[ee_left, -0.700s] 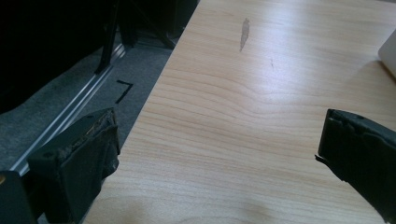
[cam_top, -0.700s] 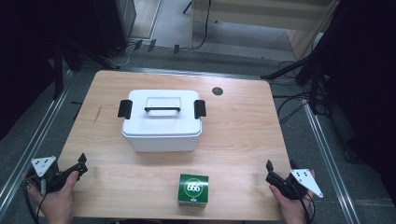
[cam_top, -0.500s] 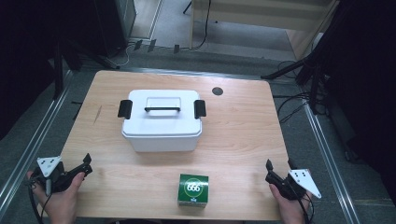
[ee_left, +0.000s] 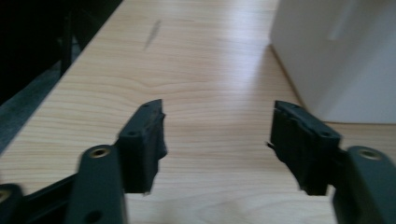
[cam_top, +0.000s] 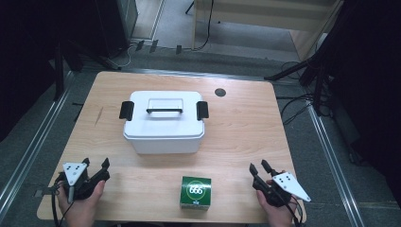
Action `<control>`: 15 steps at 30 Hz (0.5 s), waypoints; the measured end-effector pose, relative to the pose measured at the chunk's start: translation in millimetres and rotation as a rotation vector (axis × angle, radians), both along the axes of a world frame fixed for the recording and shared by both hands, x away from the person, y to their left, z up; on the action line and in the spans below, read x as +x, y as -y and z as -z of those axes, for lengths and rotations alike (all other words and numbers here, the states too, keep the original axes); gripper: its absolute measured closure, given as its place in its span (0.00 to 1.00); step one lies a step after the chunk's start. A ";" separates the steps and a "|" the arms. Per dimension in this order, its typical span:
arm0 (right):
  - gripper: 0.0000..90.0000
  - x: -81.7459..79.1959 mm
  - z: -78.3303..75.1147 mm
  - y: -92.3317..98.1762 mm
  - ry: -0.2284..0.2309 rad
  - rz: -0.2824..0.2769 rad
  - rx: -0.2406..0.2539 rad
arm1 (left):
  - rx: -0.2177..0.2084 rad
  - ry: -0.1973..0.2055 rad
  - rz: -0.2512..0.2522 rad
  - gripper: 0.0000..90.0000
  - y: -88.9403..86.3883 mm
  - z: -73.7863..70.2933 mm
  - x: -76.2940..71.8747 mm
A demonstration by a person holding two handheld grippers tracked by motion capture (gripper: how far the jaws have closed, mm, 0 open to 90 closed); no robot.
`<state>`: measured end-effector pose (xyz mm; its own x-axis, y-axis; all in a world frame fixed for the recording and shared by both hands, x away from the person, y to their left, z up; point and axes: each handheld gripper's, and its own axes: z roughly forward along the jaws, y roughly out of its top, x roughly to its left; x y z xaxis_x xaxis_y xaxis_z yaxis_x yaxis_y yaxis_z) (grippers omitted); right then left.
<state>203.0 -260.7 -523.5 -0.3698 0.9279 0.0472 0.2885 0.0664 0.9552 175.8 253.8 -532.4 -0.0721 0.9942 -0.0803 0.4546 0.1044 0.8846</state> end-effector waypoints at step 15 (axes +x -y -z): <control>0.88 -22.5 0.2 -55.5 -0.152 -0.206 0.054 | -0.084 -0.061 0.336 0.85 83.0 1.7 -11.5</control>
